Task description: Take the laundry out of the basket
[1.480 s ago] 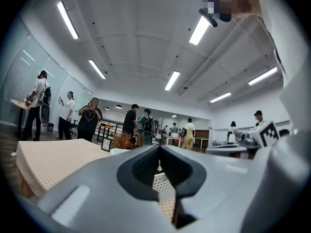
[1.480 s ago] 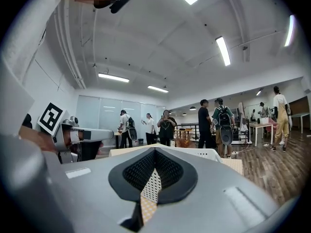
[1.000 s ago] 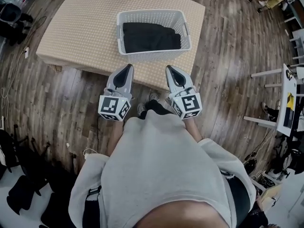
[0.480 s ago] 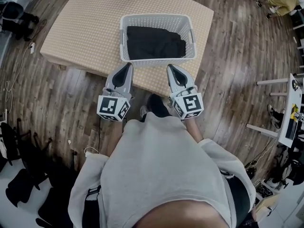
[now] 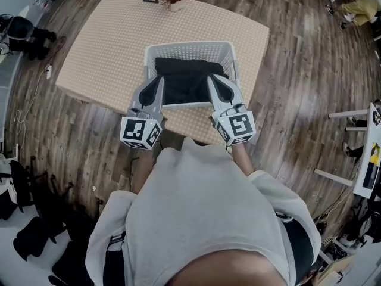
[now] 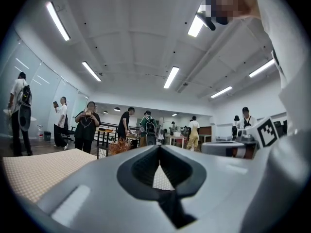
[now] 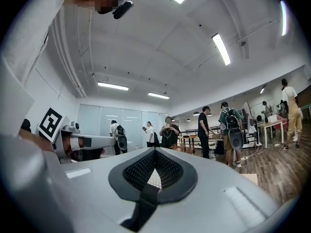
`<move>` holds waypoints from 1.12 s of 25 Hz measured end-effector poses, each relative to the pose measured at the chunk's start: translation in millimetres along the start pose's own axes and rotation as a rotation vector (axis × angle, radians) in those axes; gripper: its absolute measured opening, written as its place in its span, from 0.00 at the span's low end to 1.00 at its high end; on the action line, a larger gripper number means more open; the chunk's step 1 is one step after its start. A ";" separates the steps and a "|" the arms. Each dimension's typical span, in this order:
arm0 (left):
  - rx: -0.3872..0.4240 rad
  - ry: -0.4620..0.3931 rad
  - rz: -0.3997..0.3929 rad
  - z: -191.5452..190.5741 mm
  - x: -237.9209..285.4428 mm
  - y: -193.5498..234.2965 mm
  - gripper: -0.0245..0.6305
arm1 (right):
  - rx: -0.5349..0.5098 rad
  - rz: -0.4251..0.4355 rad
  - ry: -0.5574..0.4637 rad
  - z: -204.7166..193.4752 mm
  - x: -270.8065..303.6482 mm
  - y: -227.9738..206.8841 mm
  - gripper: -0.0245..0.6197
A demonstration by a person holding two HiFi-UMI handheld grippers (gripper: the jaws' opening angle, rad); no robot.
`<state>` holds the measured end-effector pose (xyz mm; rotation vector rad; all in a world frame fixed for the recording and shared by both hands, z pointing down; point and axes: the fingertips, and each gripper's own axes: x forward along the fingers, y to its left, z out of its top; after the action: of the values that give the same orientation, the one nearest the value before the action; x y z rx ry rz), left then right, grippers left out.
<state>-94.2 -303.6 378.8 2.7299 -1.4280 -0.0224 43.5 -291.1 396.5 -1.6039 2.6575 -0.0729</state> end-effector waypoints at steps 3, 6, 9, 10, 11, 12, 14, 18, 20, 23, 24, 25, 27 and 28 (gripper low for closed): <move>-0.005 0.020 0.006 -6.0 15.2 -4.4 0.05 | 0.015 -0.003 -0.005 0.8 5.4 -20.0 0.04; -0.008 0.029 0.021 -9.4 22.5 -5.0 0.05 | 0.032 -0.001 0.002 -3.9 8.5 -32.8 0.04; -0.011 0.035 0.035 -11.6 27.3 2.8 0.05 | 0.046 0.001 0.021 -11.7 16.3 -36.4 0.04; -0.014 0.039 0.038 -12.9 27.6 5.8 0.05 | 0.049 0.001 0.028 -14.2 18.4 -35.8 0.04; -0.018 0.042 0.040 -14.0 27.7 9.2 0.05 | 0.051 0.001 0.035 -16.1 20.8 -34.8 0.04; -0.021 0.046 0.042 -14.9 27.7 13.0 0.05 | 0.052 0.001 0.042 -17.7 23.5 -33.9 0.04; -0.030 0.053 0.045 -16.3 27.2 19.8 0.05 | 0.055 -0.004 0.056 -20.7 26.9 -32.4 0.04; -0.060 0.059 0.052 -23.1 28.7 29.8 0.05 | 0.054 -0.008 0.092 -31.1 33.0 -33.9 0.04; -0.067 0.066 0.048 -27.7 30.5 32.0 0.05 | 0.053 -0.012 0.110 -36.9 36.7 -35.0 0.04; -0.079 0.066 0.041 -30.5 33.3 35.8 0.05 | 0.042 -0.009 0.136 -43.3 42.6 -34.5 0.04; -0.082 0.067 0.039 -32.0 34.1 36.7 0.05 | 0.036 -0.005 0.145 -46.0 44.3 -34.1 0.04; -0.084 0.070 0.036 -34.0 35.3 37.7 0.05 | 0.031 -0.001 0.153 -49.0 46.1 -33.9 0.04; -0.090 0.072 0.033 -38.2 38.5 40.8 0.05 | 0.026 0.008 0.166 -54.2 50.7 -33.8 0.04; -0.094 0.072 0.032 -39.7 39.9 42.4 0.05 | 0.023 0.014 0.174 -56.1 53.0 -33.7 0.04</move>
<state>-104.6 -358.6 421.6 2.6051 -1.4147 0.0099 45.4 -352.4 454.1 -1.6437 2.7824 -0.2524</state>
